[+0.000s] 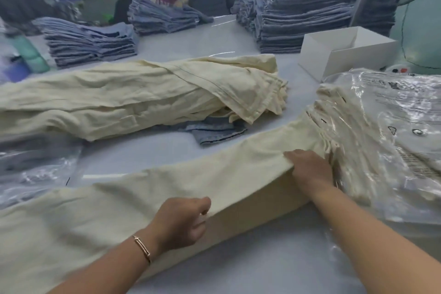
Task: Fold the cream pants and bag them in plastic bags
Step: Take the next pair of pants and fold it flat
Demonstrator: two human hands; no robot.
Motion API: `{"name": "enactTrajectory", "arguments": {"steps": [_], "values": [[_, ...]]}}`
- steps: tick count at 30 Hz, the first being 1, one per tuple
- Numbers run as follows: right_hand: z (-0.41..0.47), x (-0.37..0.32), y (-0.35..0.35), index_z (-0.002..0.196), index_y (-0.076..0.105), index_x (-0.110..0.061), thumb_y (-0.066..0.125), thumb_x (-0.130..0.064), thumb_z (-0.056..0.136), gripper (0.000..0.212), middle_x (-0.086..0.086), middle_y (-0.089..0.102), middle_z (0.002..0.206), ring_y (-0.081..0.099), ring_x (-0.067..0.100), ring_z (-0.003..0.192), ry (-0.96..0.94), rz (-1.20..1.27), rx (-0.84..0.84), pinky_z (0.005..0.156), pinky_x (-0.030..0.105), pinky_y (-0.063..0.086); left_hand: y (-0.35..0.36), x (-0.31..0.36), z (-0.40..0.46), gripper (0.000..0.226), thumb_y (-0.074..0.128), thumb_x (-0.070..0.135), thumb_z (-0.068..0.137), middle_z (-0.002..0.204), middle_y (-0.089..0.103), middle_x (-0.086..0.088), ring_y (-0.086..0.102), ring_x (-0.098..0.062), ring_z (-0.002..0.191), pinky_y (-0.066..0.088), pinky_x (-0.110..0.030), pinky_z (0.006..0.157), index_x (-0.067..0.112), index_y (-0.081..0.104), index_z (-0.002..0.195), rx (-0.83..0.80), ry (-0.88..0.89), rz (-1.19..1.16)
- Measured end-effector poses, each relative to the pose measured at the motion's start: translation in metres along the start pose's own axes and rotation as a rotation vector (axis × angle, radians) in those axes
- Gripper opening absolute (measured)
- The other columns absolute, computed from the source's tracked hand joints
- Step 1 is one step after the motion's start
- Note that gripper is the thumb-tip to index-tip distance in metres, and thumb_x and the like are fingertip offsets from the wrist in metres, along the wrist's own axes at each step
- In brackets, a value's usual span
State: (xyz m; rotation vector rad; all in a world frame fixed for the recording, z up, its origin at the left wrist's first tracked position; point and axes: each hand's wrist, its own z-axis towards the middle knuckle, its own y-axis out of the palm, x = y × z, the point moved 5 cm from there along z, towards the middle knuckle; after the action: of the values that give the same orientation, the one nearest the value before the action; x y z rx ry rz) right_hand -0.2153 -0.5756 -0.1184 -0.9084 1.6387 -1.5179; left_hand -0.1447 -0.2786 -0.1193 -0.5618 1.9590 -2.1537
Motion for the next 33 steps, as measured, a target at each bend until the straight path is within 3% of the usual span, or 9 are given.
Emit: {"name": "enactTrajectory", "arguments": {"steps": [2,5,10,13,17,20,23,28,33], "values": [[-0.005,-0.001,0.002,0.133,0.053,-0.032,0.040,-0.017,0.094,0.044,-0.002,0.053,0.136,0.047,0.022,0.124,-0.026,-0.023,-0.125,0.101,0.033,0.042,0.013,0.006,-0.008,0.020,0.062,0.031,0.073,0.077,0.063,0.001,0.059,-0.028,0.070,0.040,-0.030,0.054,0.019,0.050,0.082,-0.084,0.043,0.033],[-0.019,-0.004,0.011,0.123,0.059,-0.026,0.043,-0.016,0.093,0.036,0.002,0.056,0.130,0.054,0.024,0.119,-0.072,-0.179,-0.259,0.095,0.030,0.045,0.036,0.010,-0.020,0.018,0.048,0.038,0.088,0.095,0.063,-0.003,0.057,-0.034,0.087,0.039,-0.037,0.067,0.020,0.048,0.091,-0.209,0.021,-0.008],[-0.016,-0.013,0.002,0.110,0.059,-0.015,0.041,-0.008,0.089,0.029,0.004,0.060,0.117,0.060,0.026,0.106,-0.021,-0.253,-0.276,0.074,0.029,0.041,0.031,0.018,-0.033,0.020,0.056,0.030,0.075,0.093,0.061,0.002,0.061,-0.023,0.082,0.045,-0.028,0.064,0.021,0.056,0.094,-0.097,0.160,-0.008],[-0.004,-0.033,-0.002,0.107,0.058,-0.016,0.040,-0.009,0.089,0.026,0.002,0.060,0.112,0.059,0.024,0.101,0.030,-0.153,-0.200,0.070,0.028,0.039,0.018,0.003,-0.041,0.045,0.061,0.046,0.069,0.107,0.061,0.007,0.060,-0.015,0.097,0.048,-0.026,0.084,0.026,0.062,0.109,-0.012,0.121,0.062],[0.007,-0.076,0.010,0.125,0.047,-0.018,0.038,-0.015,0.093,0.033,0.003,0.054,0.123,0.050,0.023,0.111,-0.088,0.093,-0.164,0.077,0.031,0.044,0.010,-0.030,-0.076,0.074,0.067,0.059,0.067,0.127,0.054,-0.007,0.050,-0.024,0.118,0.036,-0.043,0.105,0.017,0.054,0.126,0.242,-0.027,0.047],[0.009,-0.110,0.023,0.139,0.037,-0.023,0.039,-0.017,0.095,0.045,-0.001,0.044,0.137,0.039,0.018,0.125,-0.202,0.231,-0.167,0.092,0.032,0.044,0.018,-0.040,-0.105,0.071,0.072,0.061,0.060,0.108,0.062,-0.006,0.054,-0.023,0.100,0.043,-0.036,0.089,0.017,0.050,0.111,0.281,-0.071,0.087],[0.015,-0.142,0.027,0.142,0.036,-0.024,0.043,-0.018,0.094,0.049,-0.006,0.036,0.145,0.034,0.016,0.131,-0.271,0.276,-0.092,0.098,0.031,0.041,0.016,-0.064,-0.130,0.062,0.072,0.061,0.051,0.086,0.060,0.003,0.052,-0.017,0.079,0.038,-0.028,0.068,0.024,0.046,0.094,0.128,-0.131,0.139],[0.031,-0.219,0.033,0.145,0.035,-0.027,0.043,-0.036,0.098,0.048,-0.005,0.025,0.156,0.023,0.017,0.142,-0.503,0.210,-0.007,0.111,0.034,0.029,0.006,-0.085,-0.173,0.045,0.066,0.044,0.050,0.077,0.059,0.003,0.053,-0.017,0.064,0.041,-0.026,0.053,0.022,0.053,0.086,0.030,0.000,0.303],[0.038,-0.283,0.063,0.135,0.043,-0.029,0.030,-0.045,0.099,0.041,0.001,0.035,0.147,0.032,0.022,0.135,-0.544,0.075,-0.112,0.103,0.036,0.029,-0.002,-0.105,-0.207,0.034,0.063,0.028,0.045,0.063,0.050,0.007,0.047,-0.014,0.047,0.032,-0.025,0.035,0.025,0.043,0.073,-0.057,-0.047,0.242]]}}
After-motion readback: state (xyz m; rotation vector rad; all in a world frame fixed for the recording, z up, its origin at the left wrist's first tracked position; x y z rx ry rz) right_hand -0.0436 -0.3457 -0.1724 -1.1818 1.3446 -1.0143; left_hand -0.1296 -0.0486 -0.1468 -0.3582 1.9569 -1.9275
